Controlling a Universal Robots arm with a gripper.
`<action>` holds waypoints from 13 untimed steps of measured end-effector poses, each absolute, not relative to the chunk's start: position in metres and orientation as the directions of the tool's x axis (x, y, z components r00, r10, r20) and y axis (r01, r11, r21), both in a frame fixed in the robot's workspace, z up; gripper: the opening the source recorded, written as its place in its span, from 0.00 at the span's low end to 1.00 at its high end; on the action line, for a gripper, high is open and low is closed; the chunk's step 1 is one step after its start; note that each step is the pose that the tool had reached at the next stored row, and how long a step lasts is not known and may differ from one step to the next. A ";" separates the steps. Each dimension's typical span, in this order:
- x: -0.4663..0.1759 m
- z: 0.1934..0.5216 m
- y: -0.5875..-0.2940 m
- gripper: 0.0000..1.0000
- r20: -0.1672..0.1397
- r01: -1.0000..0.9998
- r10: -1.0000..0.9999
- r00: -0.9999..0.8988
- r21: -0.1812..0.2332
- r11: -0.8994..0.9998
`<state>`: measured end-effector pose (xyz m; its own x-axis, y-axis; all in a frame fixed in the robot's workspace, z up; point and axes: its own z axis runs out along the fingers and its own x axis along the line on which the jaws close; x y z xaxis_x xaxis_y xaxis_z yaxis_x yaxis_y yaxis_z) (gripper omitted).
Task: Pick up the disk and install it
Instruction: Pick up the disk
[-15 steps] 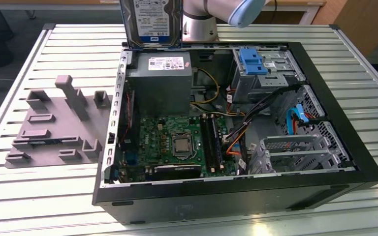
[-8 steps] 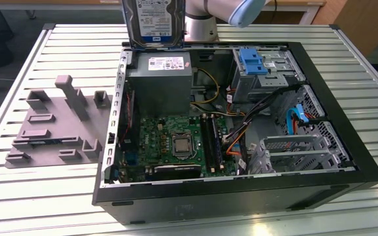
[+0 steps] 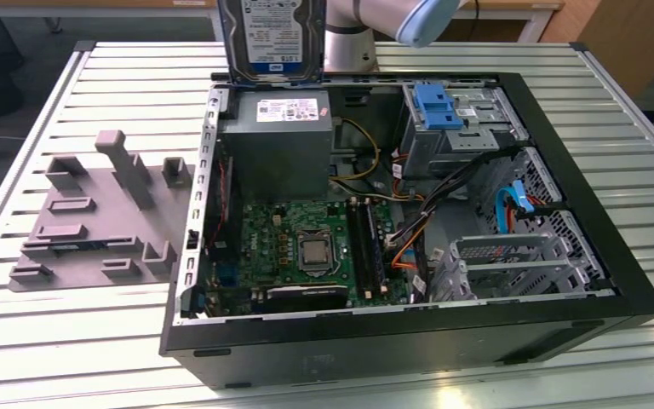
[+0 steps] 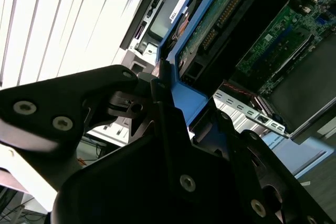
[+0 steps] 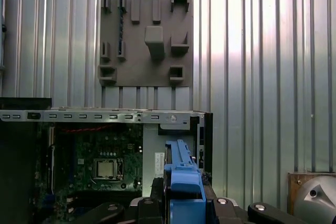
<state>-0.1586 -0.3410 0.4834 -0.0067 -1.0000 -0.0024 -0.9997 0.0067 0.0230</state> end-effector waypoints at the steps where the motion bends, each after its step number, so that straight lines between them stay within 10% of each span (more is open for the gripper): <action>1: -0.158 0.483 -0.341 0.36 -0.002 -1.000 -1.000 -0.007 0.023 0.007; 13: -0.147 0.483 -0.341 0.36 -0.002 -1.000 -1.000 -0.007 0.023 0.007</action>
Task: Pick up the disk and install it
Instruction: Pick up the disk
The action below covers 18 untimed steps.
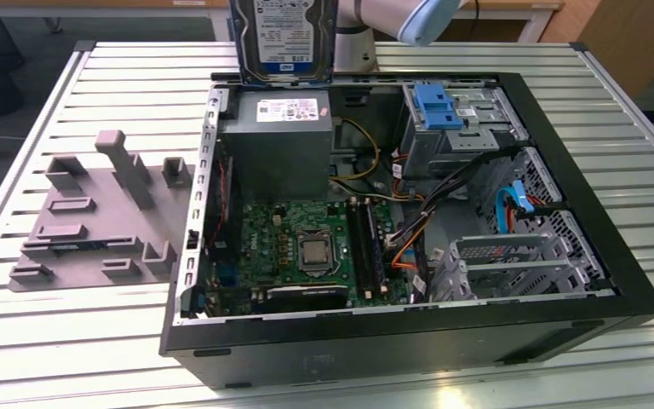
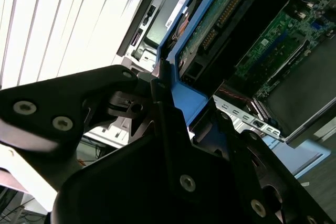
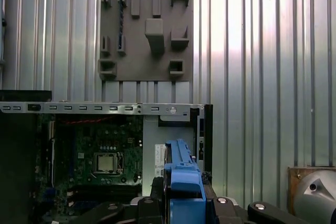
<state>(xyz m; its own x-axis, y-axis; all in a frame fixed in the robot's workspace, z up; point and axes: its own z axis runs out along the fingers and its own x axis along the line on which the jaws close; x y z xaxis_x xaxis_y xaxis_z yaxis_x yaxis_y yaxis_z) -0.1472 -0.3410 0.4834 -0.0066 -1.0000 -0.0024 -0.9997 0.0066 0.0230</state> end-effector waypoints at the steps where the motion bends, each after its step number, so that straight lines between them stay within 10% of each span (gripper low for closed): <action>1: -0.146 0.483 -0.341 0.36 -0.002 -1.000 -1.000 -0.007 0.023 0.007; 18: -0.131 0.483 -0.341 0.36 -0.002 -1.000 -1.000 -0.007 0.023 0.007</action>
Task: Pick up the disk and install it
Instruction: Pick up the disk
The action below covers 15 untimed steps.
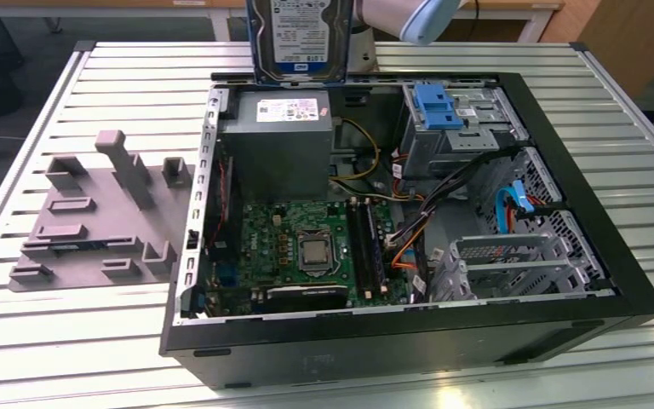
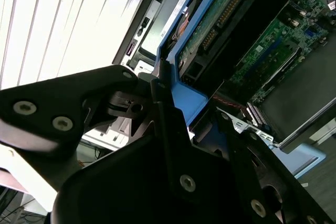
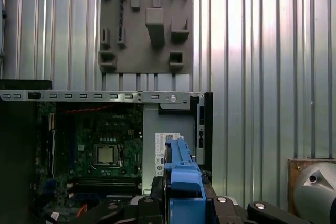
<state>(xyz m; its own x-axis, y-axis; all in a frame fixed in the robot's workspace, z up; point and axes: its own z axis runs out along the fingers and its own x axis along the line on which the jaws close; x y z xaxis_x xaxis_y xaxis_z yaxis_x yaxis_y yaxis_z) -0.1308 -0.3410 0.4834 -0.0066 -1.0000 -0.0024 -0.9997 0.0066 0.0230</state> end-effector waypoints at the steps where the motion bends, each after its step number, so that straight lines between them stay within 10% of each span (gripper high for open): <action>1: -0.130 0.483 -0.341 0.36 -0.002 -1.000 -1.000 -0.007 0.023 0.007; 15: -0.130 0.483 -0.341 0.36 -0.002 -0.999 -0.999 -0.045 0.023 0.045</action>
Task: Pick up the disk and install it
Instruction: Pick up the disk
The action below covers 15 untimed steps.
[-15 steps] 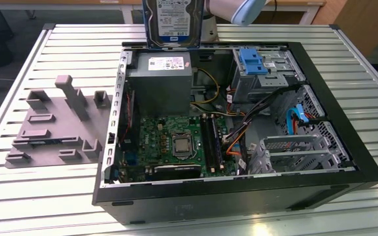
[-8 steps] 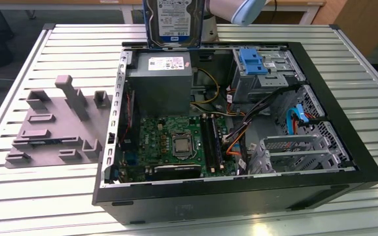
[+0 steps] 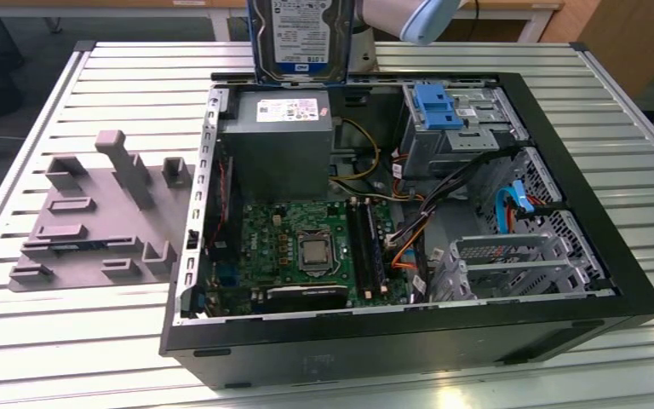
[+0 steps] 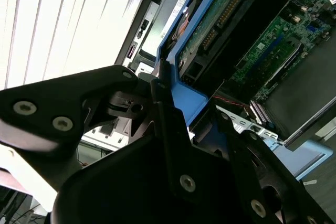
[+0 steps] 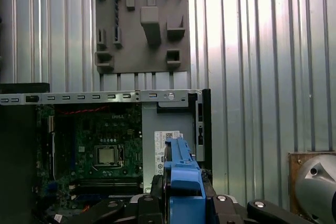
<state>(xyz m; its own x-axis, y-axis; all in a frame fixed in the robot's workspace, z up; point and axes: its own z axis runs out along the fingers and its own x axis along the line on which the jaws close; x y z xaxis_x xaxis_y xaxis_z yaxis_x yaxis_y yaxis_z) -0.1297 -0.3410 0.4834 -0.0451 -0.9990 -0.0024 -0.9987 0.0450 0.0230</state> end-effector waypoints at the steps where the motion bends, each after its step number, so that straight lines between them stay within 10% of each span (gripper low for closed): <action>1: -0.130 0.483 -0.341 0.36 -0.002 -0.999 -0.999 -0.045 0.023 0.045; 15: -0.130 0.483 -0.351 0.36 -0.002 -0.999 -0.999 -0.045 0.023 0.045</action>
